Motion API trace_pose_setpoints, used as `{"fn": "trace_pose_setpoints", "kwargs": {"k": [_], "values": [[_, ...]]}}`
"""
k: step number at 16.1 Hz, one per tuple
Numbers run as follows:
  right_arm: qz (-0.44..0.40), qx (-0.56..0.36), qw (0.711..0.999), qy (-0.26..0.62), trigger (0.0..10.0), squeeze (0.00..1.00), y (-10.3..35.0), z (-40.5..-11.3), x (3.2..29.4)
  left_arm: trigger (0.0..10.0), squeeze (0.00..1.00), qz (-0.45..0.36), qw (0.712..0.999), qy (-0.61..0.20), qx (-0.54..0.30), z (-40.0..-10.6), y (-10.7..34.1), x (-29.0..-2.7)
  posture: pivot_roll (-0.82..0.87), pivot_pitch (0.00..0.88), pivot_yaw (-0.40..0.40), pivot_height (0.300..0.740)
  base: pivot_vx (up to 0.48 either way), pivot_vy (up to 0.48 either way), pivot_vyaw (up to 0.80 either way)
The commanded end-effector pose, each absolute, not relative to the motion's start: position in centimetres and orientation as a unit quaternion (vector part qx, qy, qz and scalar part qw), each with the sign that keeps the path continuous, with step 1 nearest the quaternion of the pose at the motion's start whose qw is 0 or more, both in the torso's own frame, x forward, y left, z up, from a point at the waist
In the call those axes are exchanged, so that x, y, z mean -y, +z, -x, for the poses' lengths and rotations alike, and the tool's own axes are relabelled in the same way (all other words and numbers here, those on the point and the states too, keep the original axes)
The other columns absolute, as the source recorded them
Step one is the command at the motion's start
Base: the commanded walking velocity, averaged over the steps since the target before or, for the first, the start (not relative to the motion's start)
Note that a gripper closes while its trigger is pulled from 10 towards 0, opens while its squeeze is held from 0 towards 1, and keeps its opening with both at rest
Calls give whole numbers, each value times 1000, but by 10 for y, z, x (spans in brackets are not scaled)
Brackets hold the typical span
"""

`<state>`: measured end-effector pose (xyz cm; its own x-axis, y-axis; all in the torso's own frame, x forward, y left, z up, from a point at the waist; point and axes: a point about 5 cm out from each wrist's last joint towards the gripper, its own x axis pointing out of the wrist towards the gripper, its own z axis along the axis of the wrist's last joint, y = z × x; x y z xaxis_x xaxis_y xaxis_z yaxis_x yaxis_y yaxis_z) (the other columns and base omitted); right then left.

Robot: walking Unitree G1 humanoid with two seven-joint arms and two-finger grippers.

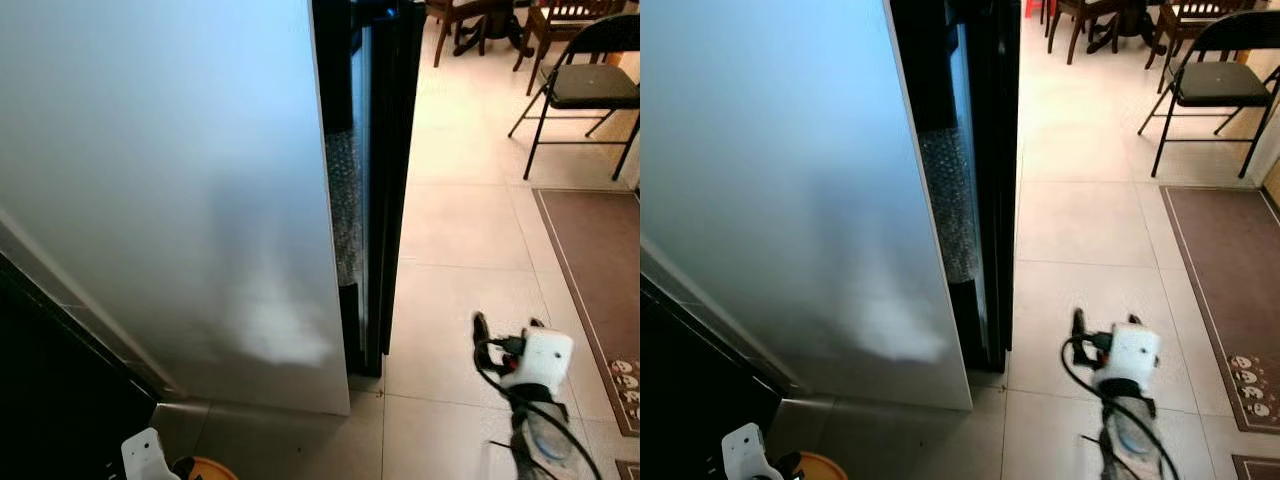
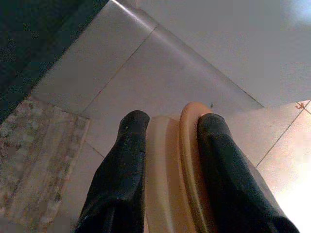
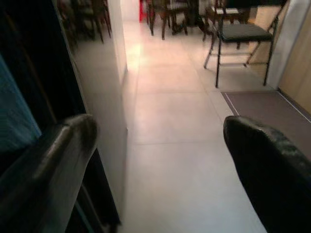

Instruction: Restocking fridge

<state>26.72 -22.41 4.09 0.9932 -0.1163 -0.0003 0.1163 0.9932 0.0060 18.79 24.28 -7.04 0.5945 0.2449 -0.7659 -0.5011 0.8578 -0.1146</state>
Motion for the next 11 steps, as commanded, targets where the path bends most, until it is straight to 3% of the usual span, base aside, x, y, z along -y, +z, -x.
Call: {"fn": "trace_pose_setpoints", "kwargs": {"k": [1, 4, 11], "values": [[-8, 13, 999, -44, 10000, 0, 47, -270, 214, 10000, 0, 152, 879, 218, -396, -185, -69, -251, -218, 0, 130, 740, 0, 0, 0], [-34, 29, 998, -54, 10000, 0, 59, -279, 199, 10000, 0, 157, 885, 201, -391, -190, -68, -249, -198, 0, 107, 740, 0, 0, 0], [-8, 34, 999, 10, 10000, 0, 79, -288, 173, 10000, 0, 191, 872, 219, -393, -184, -73, -239, -166, 0, 42, 740, 0, 0, 0]]}}
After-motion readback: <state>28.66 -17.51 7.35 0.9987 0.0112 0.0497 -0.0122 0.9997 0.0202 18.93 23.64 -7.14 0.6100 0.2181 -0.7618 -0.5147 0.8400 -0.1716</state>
